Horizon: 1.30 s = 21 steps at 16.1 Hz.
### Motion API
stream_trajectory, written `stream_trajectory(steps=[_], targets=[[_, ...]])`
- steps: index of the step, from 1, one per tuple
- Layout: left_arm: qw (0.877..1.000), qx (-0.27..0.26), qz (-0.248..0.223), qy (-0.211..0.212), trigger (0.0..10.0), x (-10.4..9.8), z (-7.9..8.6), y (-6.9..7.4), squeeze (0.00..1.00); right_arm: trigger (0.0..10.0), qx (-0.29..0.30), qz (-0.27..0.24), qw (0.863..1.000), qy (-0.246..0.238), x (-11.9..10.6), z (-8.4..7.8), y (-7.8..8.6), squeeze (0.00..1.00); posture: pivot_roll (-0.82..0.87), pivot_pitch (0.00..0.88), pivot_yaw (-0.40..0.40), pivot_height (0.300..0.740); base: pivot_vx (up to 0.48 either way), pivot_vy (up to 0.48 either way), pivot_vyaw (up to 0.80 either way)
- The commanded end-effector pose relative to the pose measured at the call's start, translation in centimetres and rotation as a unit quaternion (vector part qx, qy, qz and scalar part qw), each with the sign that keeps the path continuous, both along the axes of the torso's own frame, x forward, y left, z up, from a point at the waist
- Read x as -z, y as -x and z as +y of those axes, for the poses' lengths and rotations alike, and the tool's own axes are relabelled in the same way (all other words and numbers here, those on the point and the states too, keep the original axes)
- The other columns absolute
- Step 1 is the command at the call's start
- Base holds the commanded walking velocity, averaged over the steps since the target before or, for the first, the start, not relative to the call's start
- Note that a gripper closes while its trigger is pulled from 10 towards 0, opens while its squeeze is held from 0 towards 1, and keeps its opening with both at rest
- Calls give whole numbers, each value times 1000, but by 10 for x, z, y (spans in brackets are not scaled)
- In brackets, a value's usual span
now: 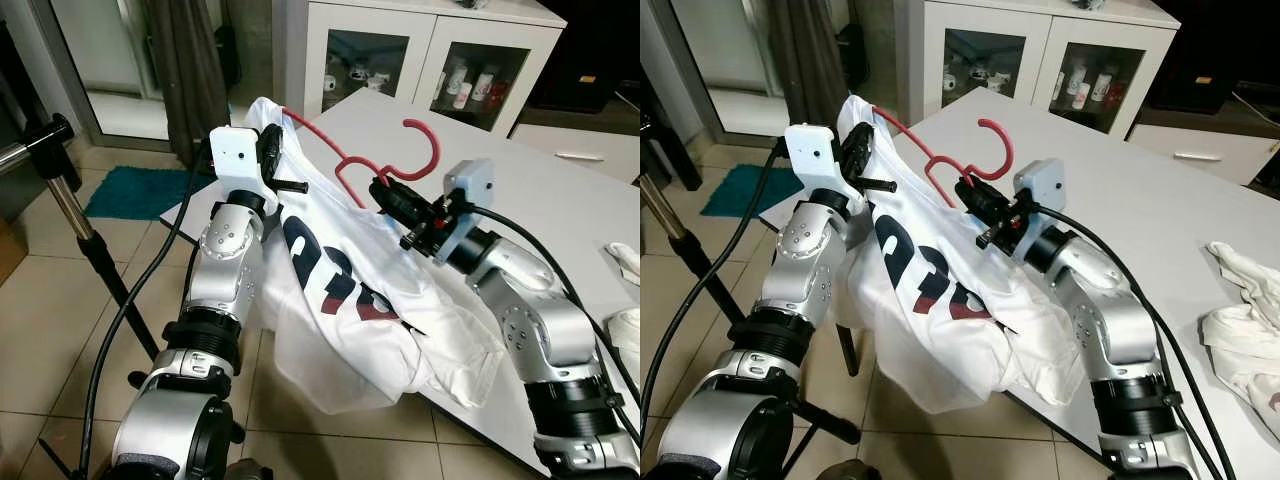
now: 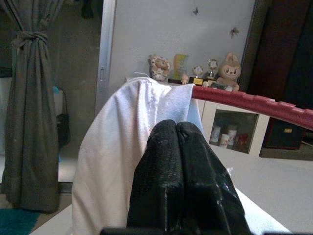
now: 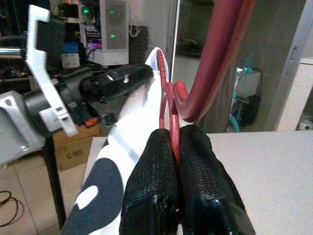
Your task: Hang hanger
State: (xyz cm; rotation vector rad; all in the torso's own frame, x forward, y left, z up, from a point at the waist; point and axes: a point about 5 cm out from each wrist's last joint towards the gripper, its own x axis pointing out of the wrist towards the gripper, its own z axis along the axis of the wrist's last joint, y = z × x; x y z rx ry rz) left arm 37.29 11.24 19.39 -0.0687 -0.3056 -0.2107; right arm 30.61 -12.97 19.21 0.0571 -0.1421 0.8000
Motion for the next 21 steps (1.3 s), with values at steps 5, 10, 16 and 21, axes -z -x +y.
stream_trajectory(steps=[5, 10, 16, 21], targets=[[1000, 4, -5, -12, 10000, -7, -3, -3, 0, 0, -68, -36, 997, -9, -12, 3, 20, 0, 37, 0, -28, 723, 0, 0, 0], [999, -25, 23, -20, 10000, 0, 8, -7, 0, 0, -171, -28, 985, 2, -21, -12, 52, 0, 35, 0, -24, 723, 0, 0, 0], [999, -20, 24, -21, 10000, 0, 5, -7, 0, 0, -180, -24, 983, 5, -25, -17, 57, 0, 28, 0, -23, 723, 0, 0, 0], [999, -8, 28, -20, 10000, 2, 1, -6, 0, 0, -113, -51, 991, -44, -38, -36, 43, 0, 34, 0, -24, 723, 0, 0, 0]])
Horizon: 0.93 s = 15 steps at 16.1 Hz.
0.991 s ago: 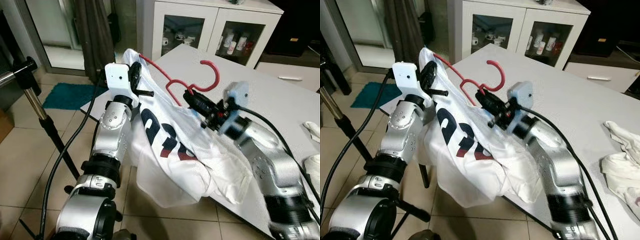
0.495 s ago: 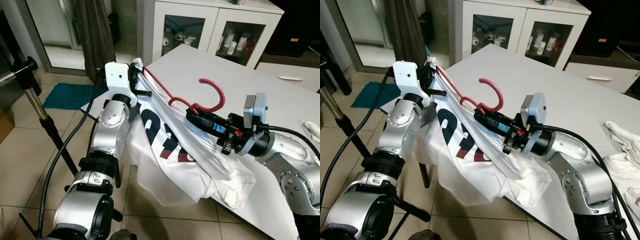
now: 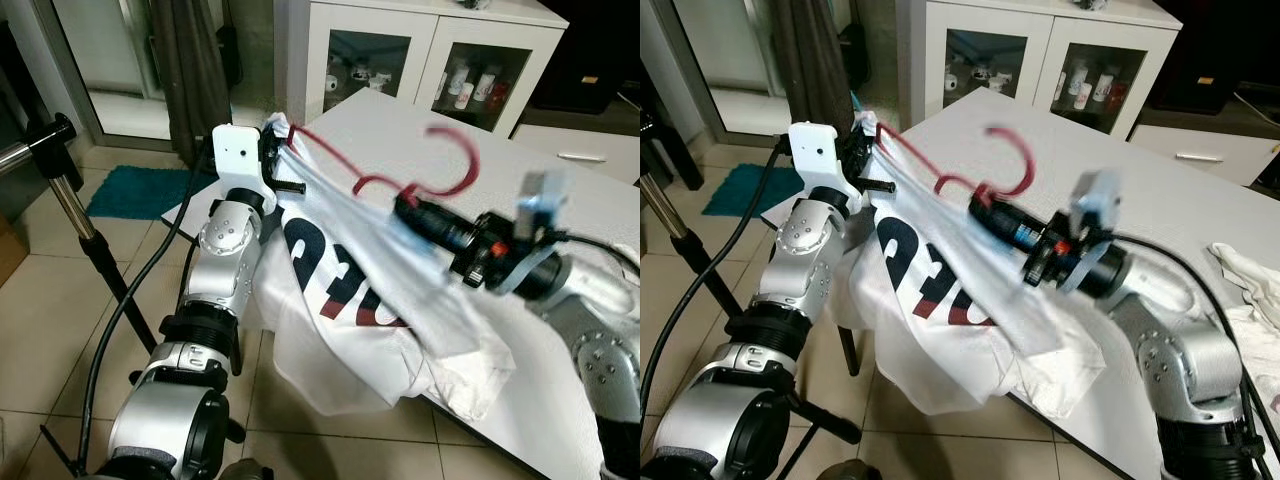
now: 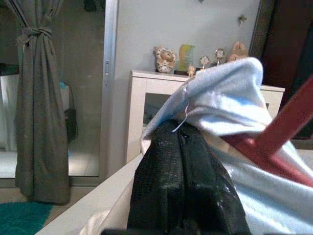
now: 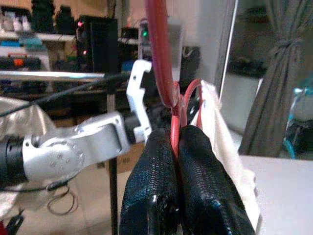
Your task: Hang hanger
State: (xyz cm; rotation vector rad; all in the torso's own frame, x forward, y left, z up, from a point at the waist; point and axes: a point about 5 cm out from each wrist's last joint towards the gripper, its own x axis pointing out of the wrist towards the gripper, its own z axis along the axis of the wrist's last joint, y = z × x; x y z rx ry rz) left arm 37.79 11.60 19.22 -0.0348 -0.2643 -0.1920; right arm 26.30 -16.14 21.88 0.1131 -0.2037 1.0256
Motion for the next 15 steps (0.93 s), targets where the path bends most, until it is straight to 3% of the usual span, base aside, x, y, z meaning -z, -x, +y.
stream_trajectory(steps=[1, 7, 10, 15], targets=[[1000, 7, 8, -3, 10000, 0, -4, 0, 0, 0, -1, -28, 999, -25, -14, -7, 0, 0, 36, 0, -22, 723, 0, 0, 0], [1000, 16, 4, -7, 10000, 0, -6, 0, 0, 0, 17, -14, 999, -42, -8, -14, -3, 0, 38, 0, -20, 723, 0, 0, 0], [1000, 19, 3, -10, 10000, 0, -7, 1, 0, 0, -13, 3, 999, -42, -4, -13, 4, 0, 38, 0, -19, 723, 0, 0, 0], [1000, 22, 4, -12, 10000, 1, -7, 2, 0, 0, -9, 17, 999, -38, -1, -30, 6, 0, 39, 0, -20, 723, 0, 0, 0]])
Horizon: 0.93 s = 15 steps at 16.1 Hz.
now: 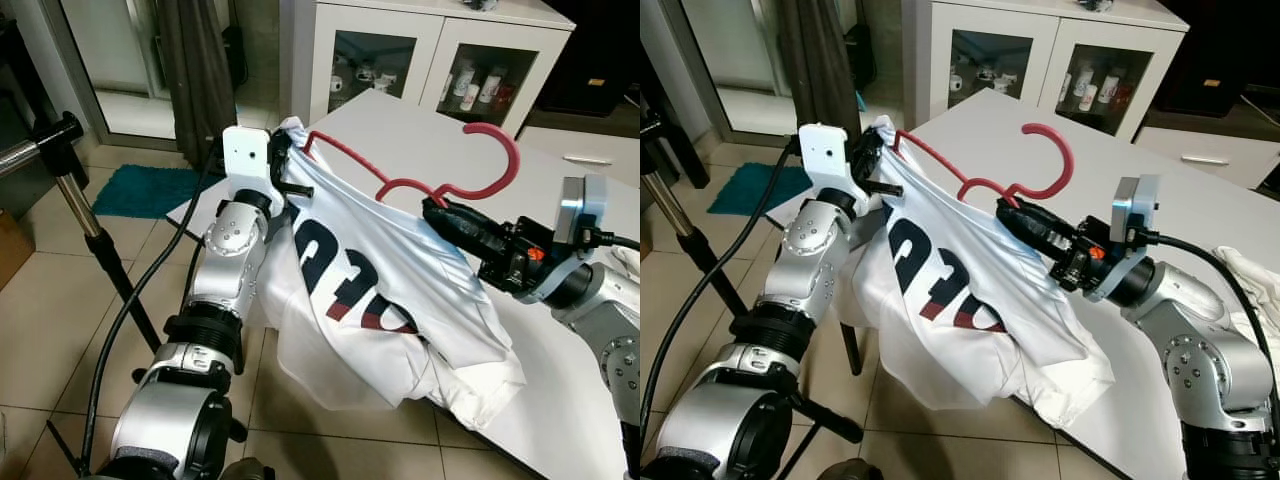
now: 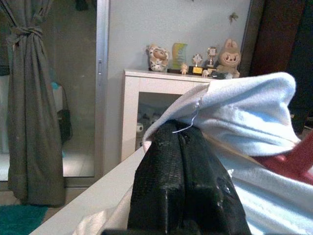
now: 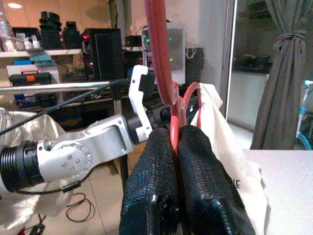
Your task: Hang hanger
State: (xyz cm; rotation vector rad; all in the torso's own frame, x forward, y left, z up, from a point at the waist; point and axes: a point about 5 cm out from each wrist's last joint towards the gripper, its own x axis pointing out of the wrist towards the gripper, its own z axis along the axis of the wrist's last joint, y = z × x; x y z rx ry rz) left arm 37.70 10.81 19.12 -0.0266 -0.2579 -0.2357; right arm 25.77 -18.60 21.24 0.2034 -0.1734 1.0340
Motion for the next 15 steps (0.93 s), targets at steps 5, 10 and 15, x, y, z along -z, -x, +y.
stream_trajectory(steps=[5, 10, 15], targets=[[1000, 7, 5, -6, 10000, 2, -1, 1, 0, 0, 36, -29, 997, -60, -17, -14, -8, 0, 41, 0, -22, 723, 0, 0, 0], [999, 30, 21, -19, 10000, 7, -7, 2, 0, 0, 50, -36, 992, -111, -26, -25, -9, 0, 40, 0, -17, 723, 0, 0, 0], [992, 105, 41, -53, 10000, 18, -27, 8, 0, 0, 49, -33, 991, -121, -26, -25, -10, 0, 36, 0, -11, 723, 0, 0, 0]])
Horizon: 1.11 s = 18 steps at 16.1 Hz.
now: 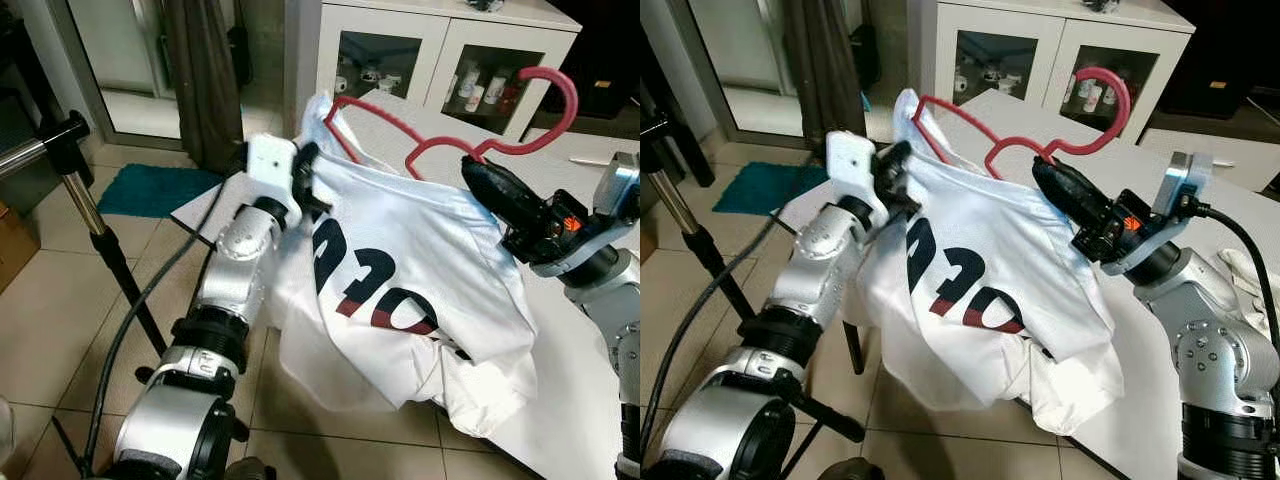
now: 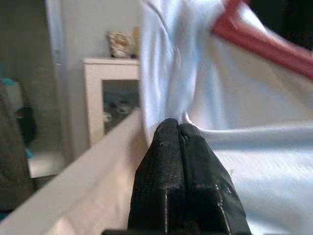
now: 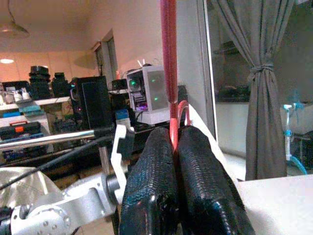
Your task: Hang hanger
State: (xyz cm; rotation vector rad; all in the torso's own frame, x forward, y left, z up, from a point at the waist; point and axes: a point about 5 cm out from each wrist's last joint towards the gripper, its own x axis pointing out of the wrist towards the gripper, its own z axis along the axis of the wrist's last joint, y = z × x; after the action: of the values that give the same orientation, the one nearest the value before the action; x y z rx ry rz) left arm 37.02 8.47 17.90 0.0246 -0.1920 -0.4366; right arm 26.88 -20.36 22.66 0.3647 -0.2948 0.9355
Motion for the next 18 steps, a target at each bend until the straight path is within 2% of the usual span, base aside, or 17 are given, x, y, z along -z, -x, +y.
stream_trajectory(steps=[1, 2, 3, 5, 7, 8, 12, 14, 16, 17, 18], targets=[[999, 30, 14, -30, 10000, 9, -9, 4, 0, 0, 2, -23, 999, -26, -12, -8, 1, 0, 38, 0, -15, 723, 0, 0, 0], [996, 55, 3, -65, 10000, 11, -14, 7, 0, 0, -26, -10, 1000, -14, -8, -5, 5, 0, 39, 0, -16, 723, 0, 0, 0], [995, 60, -4, -84, 10000, 11, -14, 8, 0, 0, -44, -2, 999, -3, -4, -3, 8, 0, 39, 0, -16, 723, 0, 0, 0], [989, 67, -14, -129, 10000, 12, -5, 6, 0, 0, -95, 31, 994, 52, 11, 1, 18, 0, 40, 0, -15, 723, 0, 0, 0], [984, 65, -21, -162, 10000, 9, 6, 2, 0, 0, -95, 46, 992, 74, 16, -4, 18, 0, 40, 0, -13, 723, 0, 0, 0], [983, 62, -25, -169, 10000, 6, 12, -1, 0, 0, -79, 42, 993, 71, 12, -8, 15, 0, 38, 0, -11, 723, 0, 0, 0], [979, 81, -26, -185, 10000, 7, 11, 1, 0, 0, -50, 30, 997, 59, 8, -10, 7, 0, 41, 0, -9, 723, 0, 0, 0], [974, 81, -22, -209, 10000, 13, 20, 2, 0, 0, -85, 42, 991, 91, 15, -10, 16, 0, 46, 0, -12, 723, 0, 0, 0], [973, 64, -24, -220, 10000, 11, 32, -1, 0, 0, -108, 61, 984, 125, 23, -13, 24, 0, 49, 0, -14, 723, 0, 0, 0], [973, 55, -24, -222, 10000, 9, 37, -2, 0, 0, -109, 62, 983, 137, 24, -15, 25, 0, 49, 0, -14, 723, 0, 0, 0], [974, 51, -23, -220, 10000, 8, 38, -3, 0, 0, -90, 60, 986, 126, 22, -19, 22, 0, 48, 0, -14, 723, 0, 0, 0]])
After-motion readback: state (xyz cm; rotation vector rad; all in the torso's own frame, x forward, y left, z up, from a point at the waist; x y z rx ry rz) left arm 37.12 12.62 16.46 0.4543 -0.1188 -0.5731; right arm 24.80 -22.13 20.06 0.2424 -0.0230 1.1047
